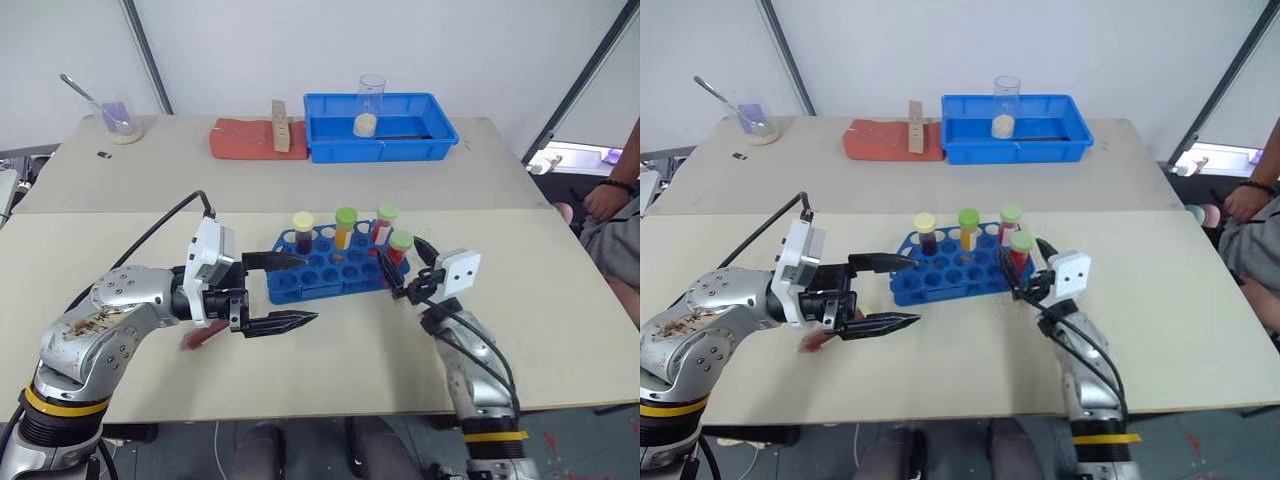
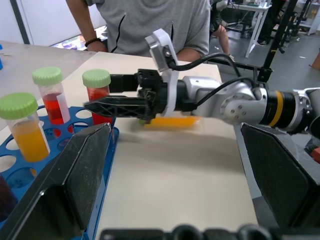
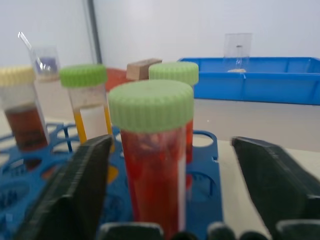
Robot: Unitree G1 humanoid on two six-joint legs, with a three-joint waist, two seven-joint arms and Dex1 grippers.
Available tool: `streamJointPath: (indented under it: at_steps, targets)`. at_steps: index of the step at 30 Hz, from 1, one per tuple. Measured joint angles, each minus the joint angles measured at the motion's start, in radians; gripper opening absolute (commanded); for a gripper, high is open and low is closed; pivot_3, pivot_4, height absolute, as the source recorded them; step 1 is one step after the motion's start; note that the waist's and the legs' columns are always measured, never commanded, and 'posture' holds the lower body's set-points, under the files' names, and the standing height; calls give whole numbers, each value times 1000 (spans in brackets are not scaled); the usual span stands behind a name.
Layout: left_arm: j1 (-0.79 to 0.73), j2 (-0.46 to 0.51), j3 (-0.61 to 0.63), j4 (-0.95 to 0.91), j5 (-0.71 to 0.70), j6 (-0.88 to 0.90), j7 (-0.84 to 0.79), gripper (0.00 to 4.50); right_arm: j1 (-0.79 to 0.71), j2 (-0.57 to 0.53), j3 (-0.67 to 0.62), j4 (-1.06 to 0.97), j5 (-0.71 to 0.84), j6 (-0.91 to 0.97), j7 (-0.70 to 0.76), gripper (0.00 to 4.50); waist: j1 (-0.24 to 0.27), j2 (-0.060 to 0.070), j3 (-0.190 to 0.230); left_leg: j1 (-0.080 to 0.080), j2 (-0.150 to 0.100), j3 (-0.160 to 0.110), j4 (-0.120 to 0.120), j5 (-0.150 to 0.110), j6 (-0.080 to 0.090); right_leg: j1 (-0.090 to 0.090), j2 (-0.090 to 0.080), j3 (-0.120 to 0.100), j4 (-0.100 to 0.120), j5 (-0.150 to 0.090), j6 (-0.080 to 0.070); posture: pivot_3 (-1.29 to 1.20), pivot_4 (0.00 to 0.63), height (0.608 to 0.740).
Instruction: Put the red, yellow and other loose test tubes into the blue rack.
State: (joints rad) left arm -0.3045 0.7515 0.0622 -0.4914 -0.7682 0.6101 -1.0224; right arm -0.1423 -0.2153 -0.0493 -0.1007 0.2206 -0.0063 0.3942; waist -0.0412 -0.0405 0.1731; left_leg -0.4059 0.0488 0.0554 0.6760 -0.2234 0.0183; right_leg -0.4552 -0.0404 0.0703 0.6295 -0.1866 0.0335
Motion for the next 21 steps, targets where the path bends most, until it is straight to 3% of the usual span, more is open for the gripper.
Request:
streamJointPath:
  at_steps: [7, 12, 15, 21]
  targets:
    - [41, 52, -12, -3, 99, -69, -34, 4500, 152, -254, -64, -337, 97, 319, 63, 4473, 1, 0, 0, 1, 0, 1, -1, 0, 0, 0, 0, 0, 0, -3, -3, 0, 150, 740]
    - [74, 84, -51, -3, 203, -189, -106, 4500, 161, -481, -147, -618, 228, 792, 36, 4473, 0, 0, 0, 1, 0, 1, 0, 0, 0, 0, 0, 1, 0, -4, -5, 0, 150, 740]
    - [75, 81, -77, -3, 228, -227, -130, 4500, 75, -562, -166, -657, 315, 1069, 28, 4473, 1, -1, 0, 1, 0, 1, 0, 0, 0, 0, 0, 0, -1, -4, -5, 0, 150, 740]
    - [78, 60, -131, -10, 235, -241, -150, 4500, -206, -591, -138, -545, 396, 1525, 16, 4473, 1, -2, 0, -1, 0, 0, 0, 0, 0, 0, 0, 0, -3, -4, -5, 0, 150, 740]
